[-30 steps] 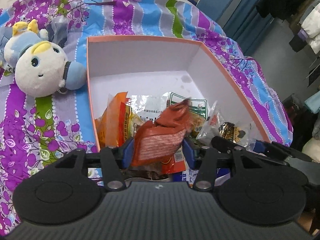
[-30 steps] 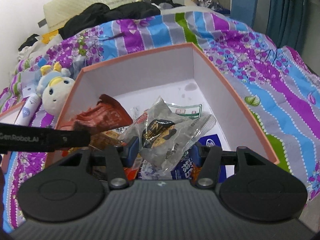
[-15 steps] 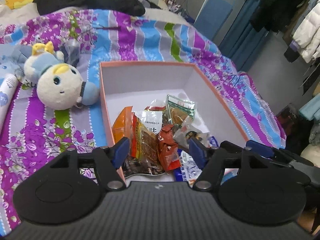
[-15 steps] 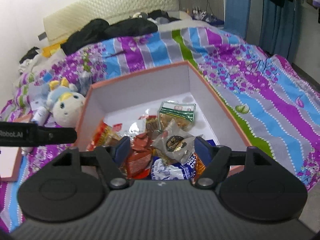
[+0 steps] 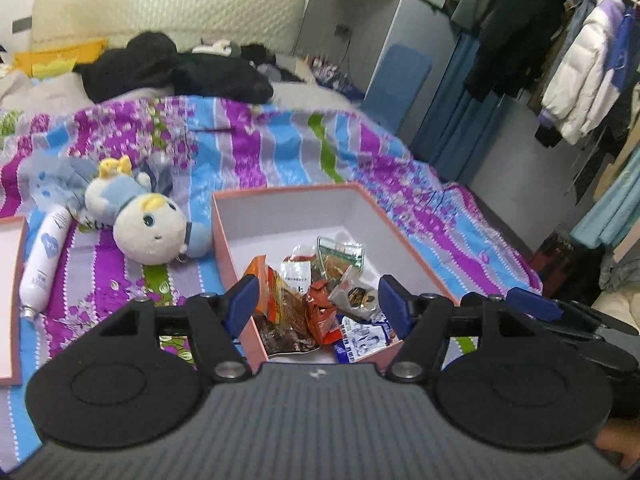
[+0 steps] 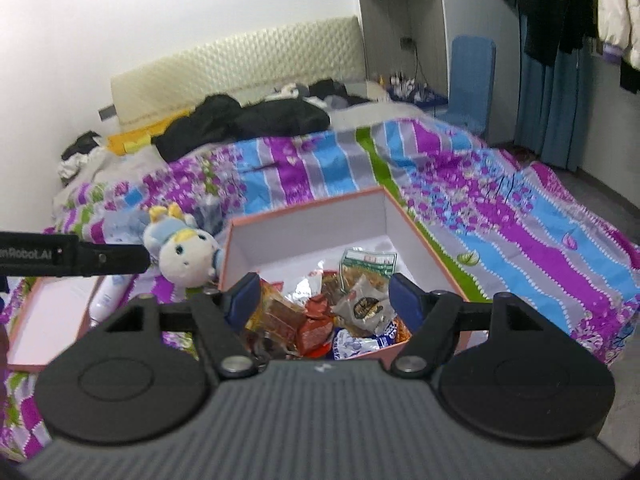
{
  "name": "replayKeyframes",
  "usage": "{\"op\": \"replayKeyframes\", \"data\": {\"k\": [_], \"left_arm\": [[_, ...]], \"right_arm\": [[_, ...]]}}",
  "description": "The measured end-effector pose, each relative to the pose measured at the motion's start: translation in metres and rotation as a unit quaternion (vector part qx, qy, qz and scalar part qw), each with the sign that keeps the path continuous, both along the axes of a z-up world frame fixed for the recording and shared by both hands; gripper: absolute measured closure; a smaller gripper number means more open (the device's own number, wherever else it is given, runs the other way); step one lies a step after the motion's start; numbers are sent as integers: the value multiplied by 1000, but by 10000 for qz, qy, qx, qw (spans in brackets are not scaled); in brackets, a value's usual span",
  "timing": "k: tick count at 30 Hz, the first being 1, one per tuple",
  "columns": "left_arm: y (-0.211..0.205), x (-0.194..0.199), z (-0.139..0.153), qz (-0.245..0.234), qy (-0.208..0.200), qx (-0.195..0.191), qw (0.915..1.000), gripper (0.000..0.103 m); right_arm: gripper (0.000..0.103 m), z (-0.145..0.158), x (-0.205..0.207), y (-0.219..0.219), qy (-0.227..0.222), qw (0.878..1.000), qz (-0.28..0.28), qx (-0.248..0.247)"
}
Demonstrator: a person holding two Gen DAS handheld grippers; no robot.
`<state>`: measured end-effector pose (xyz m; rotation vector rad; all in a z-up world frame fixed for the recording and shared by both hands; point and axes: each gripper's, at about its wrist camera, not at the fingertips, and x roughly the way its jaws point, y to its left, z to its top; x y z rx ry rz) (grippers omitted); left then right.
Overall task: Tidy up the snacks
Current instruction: 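Withdraw both open grippers up from the deep pink box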
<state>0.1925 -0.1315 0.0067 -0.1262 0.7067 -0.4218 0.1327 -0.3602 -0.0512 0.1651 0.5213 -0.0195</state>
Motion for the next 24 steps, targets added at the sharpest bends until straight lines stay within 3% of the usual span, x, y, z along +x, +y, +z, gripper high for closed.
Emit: {"op": "replayKeyframes", "data": {"k": [11, 24], "left_arm": [[30, -75, 21, -24, -367, -76, 9993, 32], [41, -121, -3, 9, -406, -28, 9992, 32]], "right_arm": [[30, 22, -70, 21, -400, 9991, -116, 58], [30, 6, -110, 41, -508, 9986, -69, 110]]}}
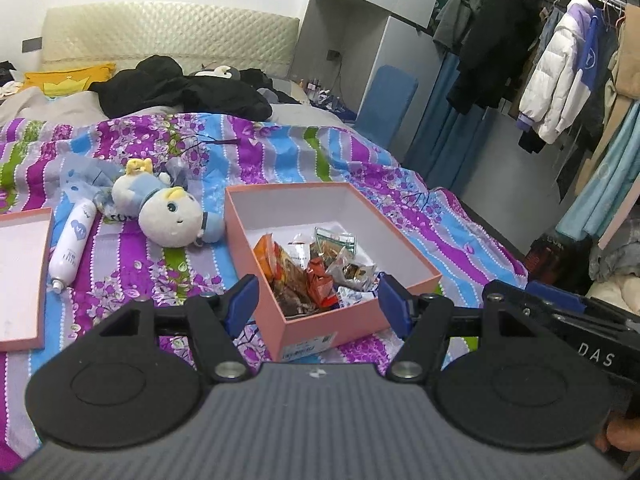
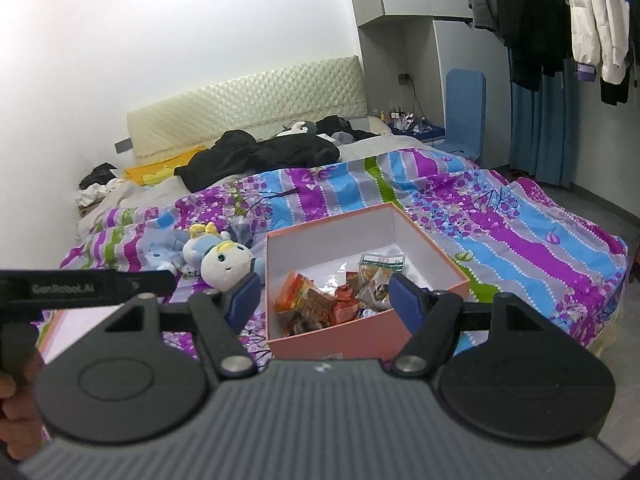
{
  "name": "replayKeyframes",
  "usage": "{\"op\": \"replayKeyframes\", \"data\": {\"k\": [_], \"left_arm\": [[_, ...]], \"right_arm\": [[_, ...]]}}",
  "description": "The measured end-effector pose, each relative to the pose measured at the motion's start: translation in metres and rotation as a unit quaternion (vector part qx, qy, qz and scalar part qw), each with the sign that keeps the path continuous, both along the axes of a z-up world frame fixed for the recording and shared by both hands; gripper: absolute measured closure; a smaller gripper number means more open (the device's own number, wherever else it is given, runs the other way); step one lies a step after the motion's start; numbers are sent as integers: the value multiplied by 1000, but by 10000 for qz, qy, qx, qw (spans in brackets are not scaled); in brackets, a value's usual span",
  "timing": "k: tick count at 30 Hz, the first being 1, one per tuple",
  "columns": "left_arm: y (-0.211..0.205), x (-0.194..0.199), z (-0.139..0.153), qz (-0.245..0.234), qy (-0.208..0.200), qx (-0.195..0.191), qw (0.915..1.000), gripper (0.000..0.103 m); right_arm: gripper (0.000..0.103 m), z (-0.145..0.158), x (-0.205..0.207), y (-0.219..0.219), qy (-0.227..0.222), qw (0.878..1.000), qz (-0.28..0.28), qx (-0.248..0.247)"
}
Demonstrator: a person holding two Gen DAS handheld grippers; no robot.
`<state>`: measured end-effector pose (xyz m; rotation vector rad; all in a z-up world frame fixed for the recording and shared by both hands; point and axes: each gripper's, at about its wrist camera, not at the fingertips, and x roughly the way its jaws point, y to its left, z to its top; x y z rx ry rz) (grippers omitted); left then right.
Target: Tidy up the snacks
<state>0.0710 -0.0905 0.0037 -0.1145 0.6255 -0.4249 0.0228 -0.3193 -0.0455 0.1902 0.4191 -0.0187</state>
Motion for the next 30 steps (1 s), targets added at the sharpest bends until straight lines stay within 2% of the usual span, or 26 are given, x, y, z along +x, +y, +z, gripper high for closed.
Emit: {"op": "replayKeyframes", "data": {"k": [13, 30], "left_arm": [[8, -14, -18, 97, 43, 211, 9997, 32], [4, -5, -23, 41, 83, 242, 9997, 30]], "right_arm": [[30, -17, -12, 9, 68, 10000, 34, -45], [30, -24, -7, 5, 131, 9999, -76, -54]]}}
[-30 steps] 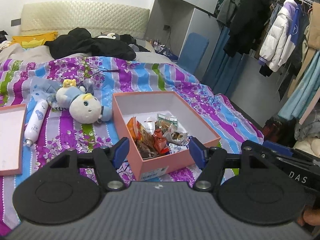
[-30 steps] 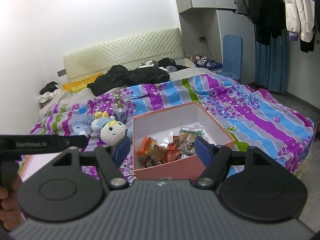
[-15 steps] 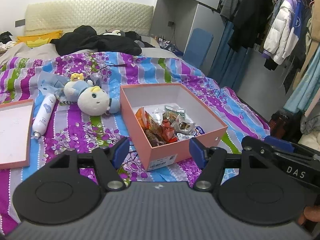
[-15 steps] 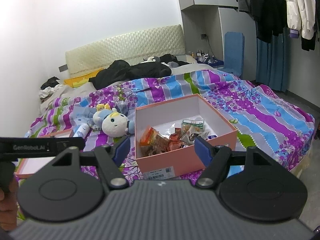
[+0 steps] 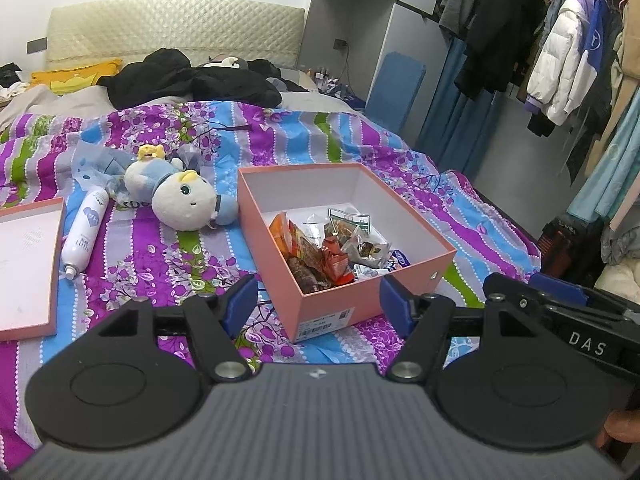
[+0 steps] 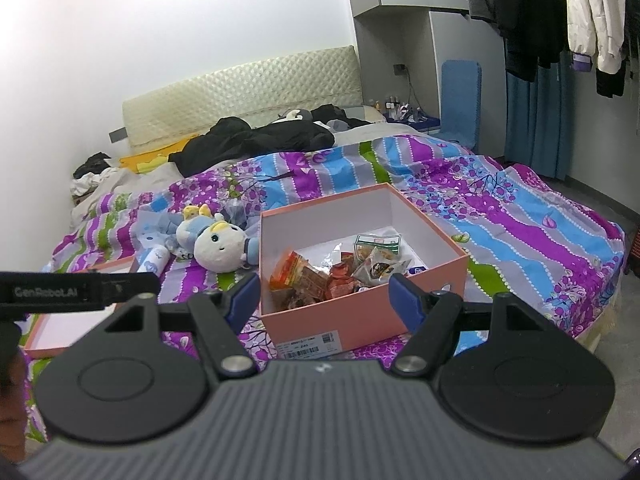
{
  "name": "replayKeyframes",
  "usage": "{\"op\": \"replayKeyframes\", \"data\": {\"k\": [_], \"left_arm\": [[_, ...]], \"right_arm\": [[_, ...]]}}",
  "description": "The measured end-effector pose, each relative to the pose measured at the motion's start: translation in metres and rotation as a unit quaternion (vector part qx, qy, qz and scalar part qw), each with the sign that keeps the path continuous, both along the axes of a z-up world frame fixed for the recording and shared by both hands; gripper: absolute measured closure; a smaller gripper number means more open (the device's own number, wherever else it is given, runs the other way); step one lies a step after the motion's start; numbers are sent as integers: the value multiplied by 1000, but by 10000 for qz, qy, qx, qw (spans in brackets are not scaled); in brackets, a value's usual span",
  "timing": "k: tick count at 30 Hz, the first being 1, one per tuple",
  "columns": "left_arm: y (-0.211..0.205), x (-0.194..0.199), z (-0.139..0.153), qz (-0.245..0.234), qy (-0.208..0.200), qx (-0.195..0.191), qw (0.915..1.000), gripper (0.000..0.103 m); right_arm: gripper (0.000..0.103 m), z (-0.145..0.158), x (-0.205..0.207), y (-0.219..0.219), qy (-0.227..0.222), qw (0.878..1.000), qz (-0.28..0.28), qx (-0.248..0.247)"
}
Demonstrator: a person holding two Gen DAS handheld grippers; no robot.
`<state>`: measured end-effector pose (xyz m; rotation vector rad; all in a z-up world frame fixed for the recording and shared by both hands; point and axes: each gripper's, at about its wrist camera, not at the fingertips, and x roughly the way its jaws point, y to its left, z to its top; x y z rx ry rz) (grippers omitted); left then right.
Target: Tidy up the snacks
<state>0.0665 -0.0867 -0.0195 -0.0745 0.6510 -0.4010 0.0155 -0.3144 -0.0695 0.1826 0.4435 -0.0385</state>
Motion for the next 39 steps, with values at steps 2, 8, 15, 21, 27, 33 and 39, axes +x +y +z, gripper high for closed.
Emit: {"op": "replayKeyframes", "data": {"k": [2, 8, 15, 21, 27, 33, 39], "left_arm": [[0, 0, 0, -5, -17, 8, 10000, 30], [2, 2, 3, 58, -59, 21, 10000, 17], [4, 11, 5, 157, -123, 210, 9996, 3], [1, 22, 7, 179, -55, 265, 9995, 2], [-4, 27, 11, 180, -83, 389, 9990, 2], [-3, 29, 16, 248, -71, 328, 9991, 2], [-1, 25, 16, 318, -59, 344, 9989, 2]], "right_arm": [[30, 0, 0, 0, -3, 10000, 1, -3], [30, 2, 2, 0, -6, 10000, -79, -25], [0, 2, 11, -5, -47, 9996, -287, -68], [0, 2, 18, -6, -30, 9996, -267, -5], [0, 4, 22, -6, -38, 9996, -270, 2], [0, 6, 24, -6, -36, 9996, -273, -9], [0, 5, 23, -8, -37, 9996, -280, 20]]}}
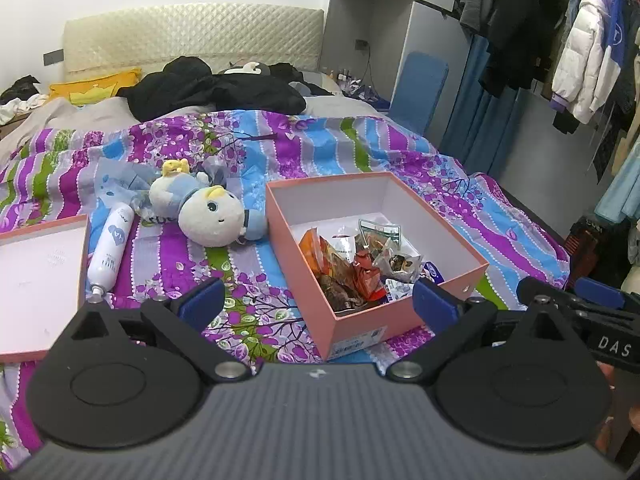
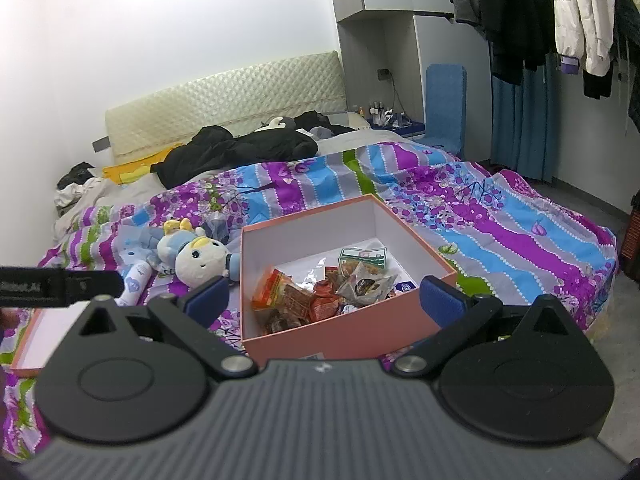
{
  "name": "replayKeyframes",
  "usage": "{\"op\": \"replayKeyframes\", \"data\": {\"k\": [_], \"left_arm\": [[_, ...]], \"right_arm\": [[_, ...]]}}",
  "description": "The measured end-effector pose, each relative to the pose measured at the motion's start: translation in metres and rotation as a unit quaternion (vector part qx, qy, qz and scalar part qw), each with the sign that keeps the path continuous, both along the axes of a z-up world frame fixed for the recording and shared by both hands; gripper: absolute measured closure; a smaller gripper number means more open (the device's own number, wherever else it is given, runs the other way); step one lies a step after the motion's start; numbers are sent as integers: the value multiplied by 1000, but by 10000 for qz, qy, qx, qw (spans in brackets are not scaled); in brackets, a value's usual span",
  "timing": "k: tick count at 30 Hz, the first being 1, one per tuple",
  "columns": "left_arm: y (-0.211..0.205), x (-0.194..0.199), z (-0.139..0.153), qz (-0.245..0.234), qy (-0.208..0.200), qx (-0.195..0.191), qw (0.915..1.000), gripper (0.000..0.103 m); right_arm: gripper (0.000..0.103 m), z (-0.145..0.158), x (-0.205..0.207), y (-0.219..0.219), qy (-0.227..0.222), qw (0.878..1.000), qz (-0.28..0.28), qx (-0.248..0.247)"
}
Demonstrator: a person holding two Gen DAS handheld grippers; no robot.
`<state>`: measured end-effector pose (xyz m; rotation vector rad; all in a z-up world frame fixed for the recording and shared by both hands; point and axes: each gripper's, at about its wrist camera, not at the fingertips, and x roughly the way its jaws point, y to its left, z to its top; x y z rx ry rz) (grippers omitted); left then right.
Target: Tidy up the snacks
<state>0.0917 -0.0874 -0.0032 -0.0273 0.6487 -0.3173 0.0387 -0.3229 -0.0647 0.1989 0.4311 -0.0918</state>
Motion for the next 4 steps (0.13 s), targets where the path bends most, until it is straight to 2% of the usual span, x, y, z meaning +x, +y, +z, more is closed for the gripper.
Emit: {"op": "replayKeyframes", "data": {"k": [4], "left_arm": [[1, -4, 0, 21, -9, 1, 10000, 2]], "right_arm": [[0, 0, 0, -2, 10, 10000, -24, 27]]}}
